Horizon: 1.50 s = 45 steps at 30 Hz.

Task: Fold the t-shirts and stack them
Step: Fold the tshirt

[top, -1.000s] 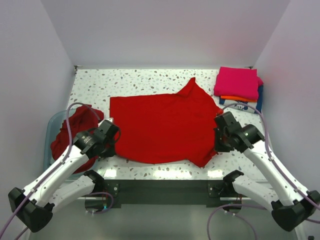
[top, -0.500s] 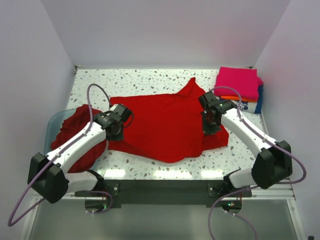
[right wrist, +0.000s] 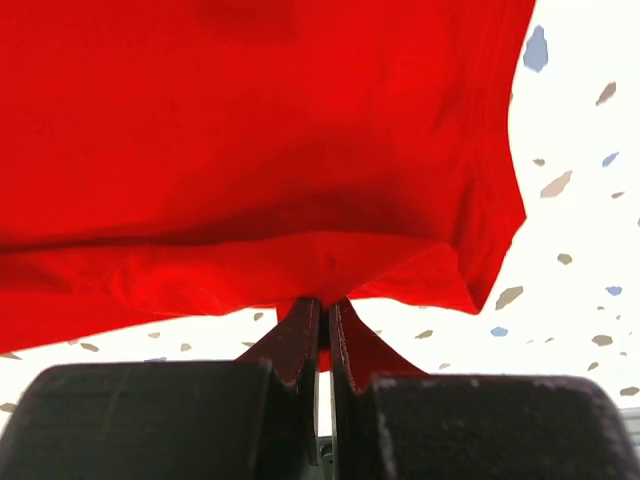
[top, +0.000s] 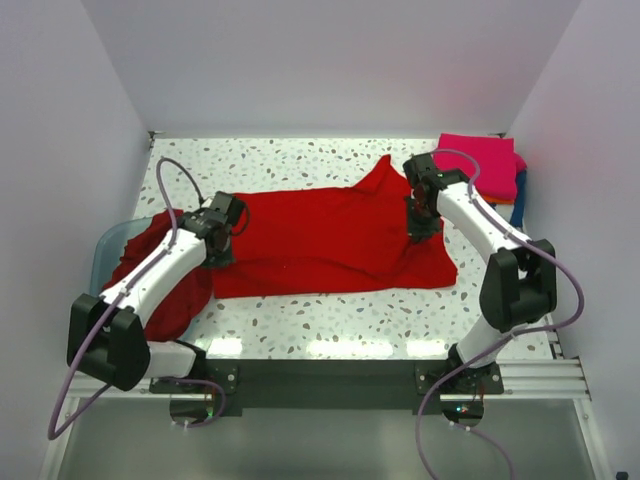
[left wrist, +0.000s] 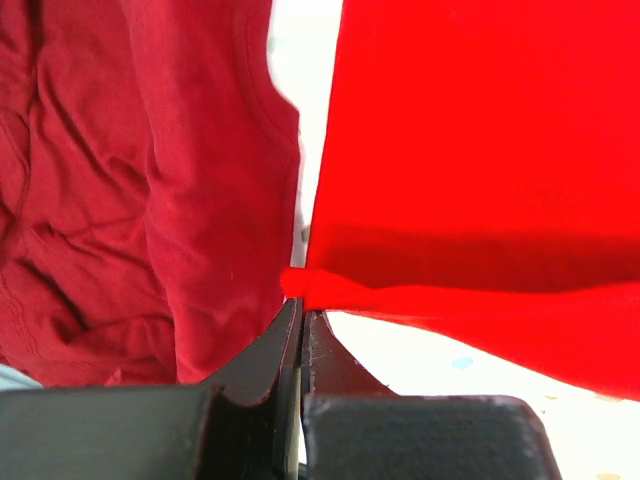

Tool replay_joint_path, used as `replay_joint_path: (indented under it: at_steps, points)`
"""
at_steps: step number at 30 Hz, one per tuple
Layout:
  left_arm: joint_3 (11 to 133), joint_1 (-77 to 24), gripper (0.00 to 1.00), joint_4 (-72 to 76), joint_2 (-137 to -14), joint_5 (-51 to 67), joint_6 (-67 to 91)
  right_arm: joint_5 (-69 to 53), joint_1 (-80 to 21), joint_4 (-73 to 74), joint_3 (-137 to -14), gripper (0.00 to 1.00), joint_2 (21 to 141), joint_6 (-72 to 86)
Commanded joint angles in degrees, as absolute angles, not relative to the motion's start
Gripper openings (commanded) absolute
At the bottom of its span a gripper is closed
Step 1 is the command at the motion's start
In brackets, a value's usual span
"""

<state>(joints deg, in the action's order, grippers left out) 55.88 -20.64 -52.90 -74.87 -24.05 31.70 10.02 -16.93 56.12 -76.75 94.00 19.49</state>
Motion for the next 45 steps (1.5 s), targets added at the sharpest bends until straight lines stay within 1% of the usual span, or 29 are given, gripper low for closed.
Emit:
replay_joint_path:
  at_steps: [1, 8, 17, 21, 23, 24, 25, 26, 27, 28, 29, 30, 31, 32, 33, 34, 35, 36, 37, 38, 40, 43, 45]
  points:
    - [58.71, -19.16, 0.00, -49.31, -77.34, -24.43, 28.92, 8.17, -15.91, 56.16, -81.38, 0.00, 97.11, 16.70]
    - [59.41, -17.14, 0.00, -47.64, -81.64, -24.08, 26.99, 8.00, -14.77, 56.69, -85.25, 0.00, 103.61, 15.73]
    - [60.55, -16.35, 0.00, -47.02, -85.25, -25.31, 24.88, 8.44, -13.62, 56.34, -86.83, 0.00, 106.26, 15.64]
    - [62.83, -16.17, 0.00, -46.84, -87.18, -27.07, 23.82, 8.79, -13.10, 57.74, -91.91, 0.00, 108.89, 15.38]
    - [65.82, -16.17, 0.00, -47.72, -88.94, -27.51, 22.85, 8.70, -12.48, 58.97, -95.69, 0.21, 110.03, 15.03]
    - [67.05, -16.17, 0.03, -48.25, -89.55, -27.68, 22.68, 8.79, -12.31, 60.02, -96.84, 0.35, 110.56, 14.94]
    - [69.41, -16.17, 0.25, -48.77, -90.17, -27.42, 21.98, 8.79, -12.04, 60.46, -97.64, 0.49, 110.74, 14.85]
    - [70.56, -16.26, 0.39, -49.48, -90.87, -27.16, 21.54, 8.96, -12.04, 60.90, -98.69, 0.70, 110.57, 14.85]
    - [71.71, -16.26, 0.53, -49.57, -91.05, -26.81, 21.10, 8.96, -12.04, 61.00, -98.61, 0.75, 109.96, 14.77]
    - [73.81, -16.26, 0.69, -49.48, -90.97, -26.02, 20.22, 8.79, -12.13, 60.65, -98.09, 0.78, 107.69, 14.77]
    - [74.96, -16.35, 0.75, -49.48, -90.53, -25.84, 19.87, 8.09, -12.04, 59.95, -97.22, 0.81, 106.10, 14.77]
    - [76.10, -16.43, 0.78, -49.40, -90.27, -25.75, 19.52, 7.74, -12.04, 57.68, -94.34, 0.84, 104.43, 14.77]
    - [78.20, -16.61, 0.83, -49.13, -89.83, -25.58, 19.34, 6.78, -12.22, 56.44, -92.39, 0.85, 102.24, 14.85]
    - [78.92, -16.96, 0.84, -47.56, -88.95, -25.23, 18.81, 5.38, -12.13, 55.03, -87.76, 0.85, 98.48, 15.03]
    - [79.19, -17.05, 0.86, -46.07, -88.16, -24.70, 18.55, 0.92, -12.22, 51.89, -85.10, 0.84, 96.18, 15.12]
    - [78.58, -17.22, 0.86, -44.23, -87.37, -23.22, 17.50, -0.60, -12.39, 50.12, -82.21, 0.83, 94.33, 15.29]
    - [77.70, -17.57, 0.86, -39.51, -85.28, -22.07, 16.79, -3.05, -12.48, 48.36, -76.61, 0.80, 90.83, 15.99]
    - [74.74, -17.67, 0.87, -36.77, -84.04, -20.58, 16.18, -5.25, -12.74, 45.56, -73.94, 0.78, 89.31, 16.61]
    - [70.79, -17.67, 0.87, -30.82, -80.02, -17.00, 14.87, -6.58, -14.05, 43.09, -69.39, 0.72, 86.77, 17.74]
    - [68.84, -17.75, 0.87, -25.89, -78.59, -15.75, 14.33, -6.94, -14.50, 42.11, -65.60, 0.70, 85.70, 18.28]
    - [63.21, -17.75, 0.88, -21.55, -74.30, -14.24, 13.36, -7.21, -16.51, 39.03, -62.68, 0.65, 82.89, 19.33]
    - [56.02, -17.84, 0.88, -13.11, -69.54, -14.24, 12.57, -5.90, -20.02, 35.52, -59.42, 0.62, 81.12, 20.48]
    - [54.59, -17.75, 0.88, -10.90, -66.01, -14.59, 12.57, -4.66, -21.70, 34.02, -58.71, 0.62, 81.73, 21.27]
